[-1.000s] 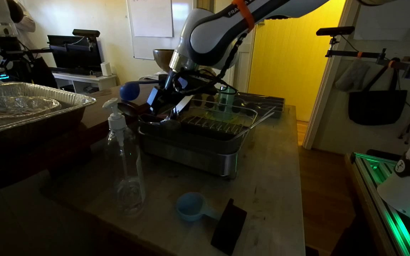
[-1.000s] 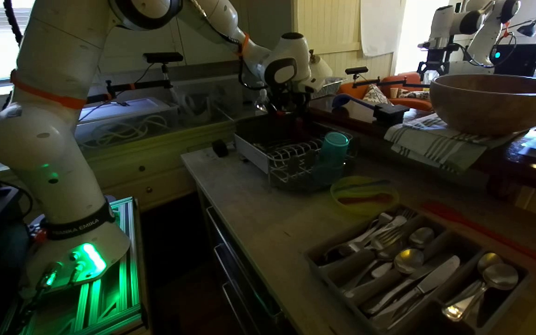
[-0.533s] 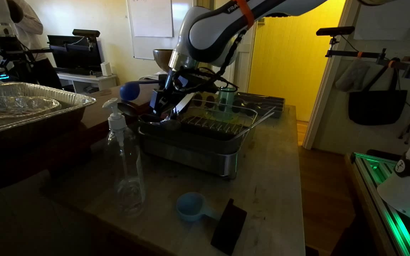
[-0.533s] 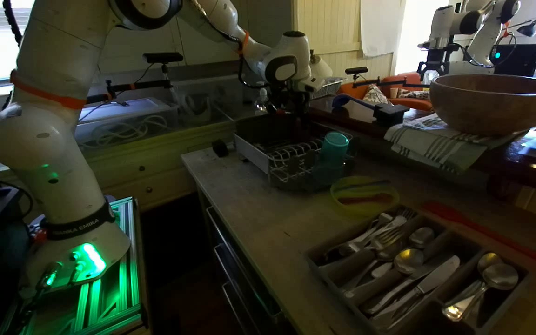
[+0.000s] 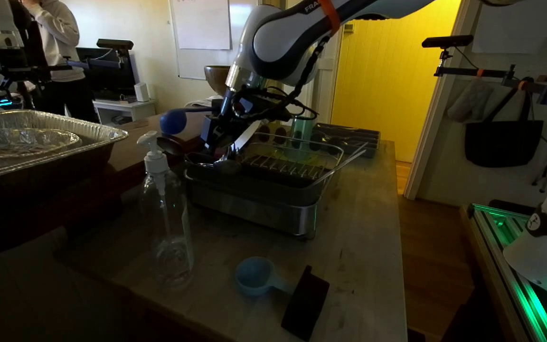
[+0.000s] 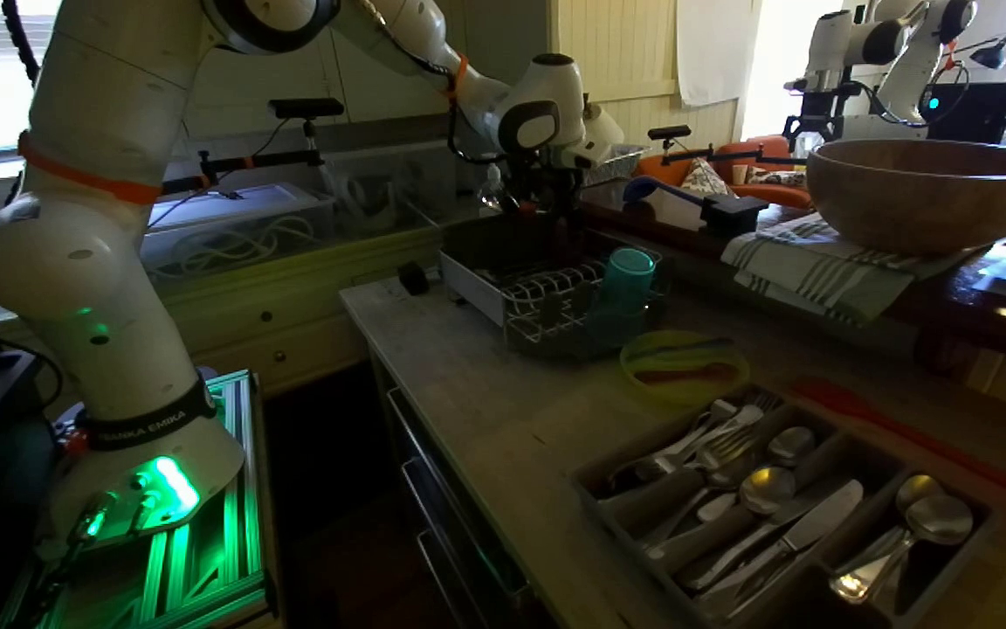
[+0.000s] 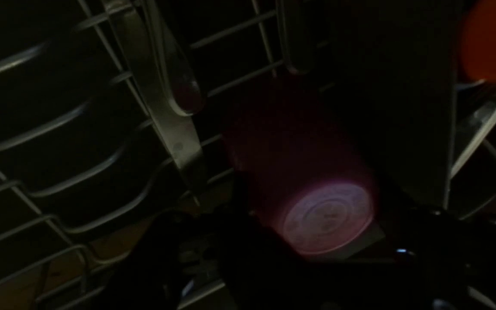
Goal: Move the purple cup to the right.
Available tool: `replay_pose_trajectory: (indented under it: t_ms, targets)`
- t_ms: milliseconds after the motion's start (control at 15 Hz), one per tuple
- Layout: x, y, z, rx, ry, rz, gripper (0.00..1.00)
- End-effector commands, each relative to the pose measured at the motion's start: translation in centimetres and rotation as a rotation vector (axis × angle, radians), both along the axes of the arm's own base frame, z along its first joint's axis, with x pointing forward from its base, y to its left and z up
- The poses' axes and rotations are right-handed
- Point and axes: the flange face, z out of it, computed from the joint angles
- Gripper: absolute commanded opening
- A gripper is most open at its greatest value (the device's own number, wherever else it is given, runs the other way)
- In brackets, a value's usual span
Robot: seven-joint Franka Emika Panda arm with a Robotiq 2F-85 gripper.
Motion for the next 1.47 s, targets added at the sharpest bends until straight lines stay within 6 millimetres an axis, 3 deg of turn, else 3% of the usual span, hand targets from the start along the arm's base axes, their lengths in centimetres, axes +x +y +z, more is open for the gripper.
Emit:
replay_pose_trajectory:
  t_ms: [0,333,733,1400]
  targets:
    - [-1.0,-1.2,2.4,0.019,-0.039,0.078,0.46]
    - [-2.6,-3.4,6.5,0.034,-0.128,0.197,0.46]
    - [-6.3,-6.9,10.2,0.0,-0.177,0.325,0.46]
    - [-15.1,-14.4,12.4,-0.015,-0.189,0.392,0.46]
